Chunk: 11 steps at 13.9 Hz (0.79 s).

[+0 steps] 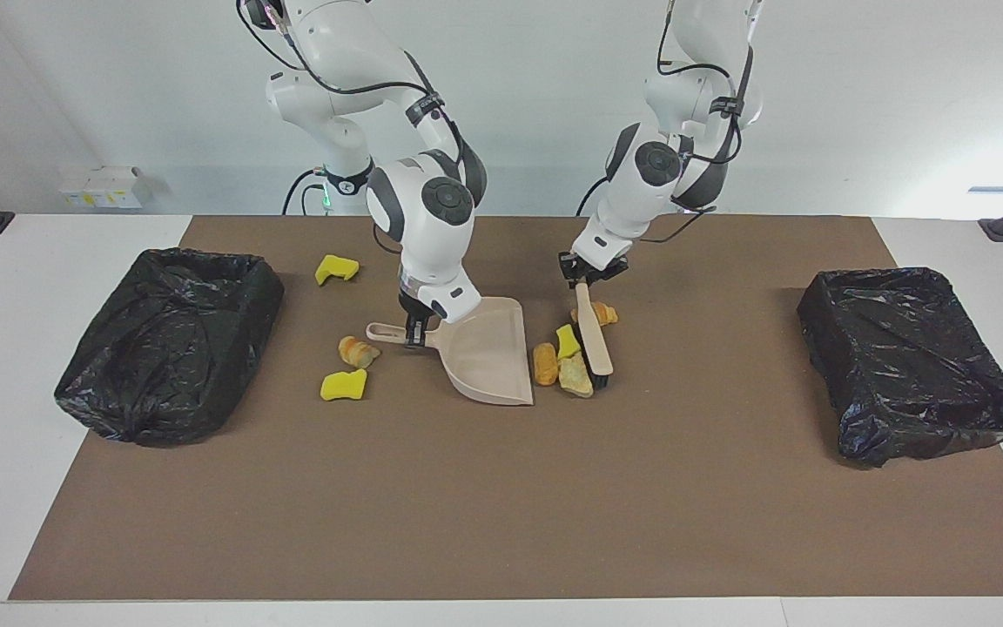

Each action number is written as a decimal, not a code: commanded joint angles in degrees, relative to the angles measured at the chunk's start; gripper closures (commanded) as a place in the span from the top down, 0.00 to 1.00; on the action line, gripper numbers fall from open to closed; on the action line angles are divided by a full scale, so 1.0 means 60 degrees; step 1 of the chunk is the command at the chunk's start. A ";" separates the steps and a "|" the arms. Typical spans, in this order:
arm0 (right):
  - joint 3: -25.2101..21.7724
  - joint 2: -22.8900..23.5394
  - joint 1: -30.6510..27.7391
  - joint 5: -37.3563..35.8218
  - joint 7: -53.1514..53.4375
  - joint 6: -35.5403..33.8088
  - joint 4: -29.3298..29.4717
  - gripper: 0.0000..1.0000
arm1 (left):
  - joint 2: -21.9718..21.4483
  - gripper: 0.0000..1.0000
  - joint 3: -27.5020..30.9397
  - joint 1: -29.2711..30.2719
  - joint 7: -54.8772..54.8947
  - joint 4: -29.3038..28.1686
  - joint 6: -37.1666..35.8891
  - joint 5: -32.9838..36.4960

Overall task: Sweep and dump trash in bin
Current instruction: 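Lower the dustpan beside the bread while the left gripper sweeps pieces in, then sweep the remaining bread and sponge into the dustpan with the left gripper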

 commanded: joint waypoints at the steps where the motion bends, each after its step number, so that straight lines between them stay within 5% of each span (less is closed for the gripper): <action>1: 0.0039 0.0099 0.0041 -0.0169 0.0443 0.0381 -0.0104 0.00 | 0.0163 0.00 0.0145 -0.0750 0.0084 0.0427 0.0109 -0.0156; 6: 0.0039 0.0114 0.0027 -0.0155 0.0457 0.0411 -0.0104 0.00 | 0.0485 0.00 0.0145 -0.1324 -0.0118 0.1248 -0.0430 -0.0156; 11: 0.0039 0.0114 0.0012 -0.0140 0.0414 0.0455 -0.0104 0.00 | -0.0099 0.00 0.0262 -0.0506 -0.3075 0.1365 -0.2524 -0.0112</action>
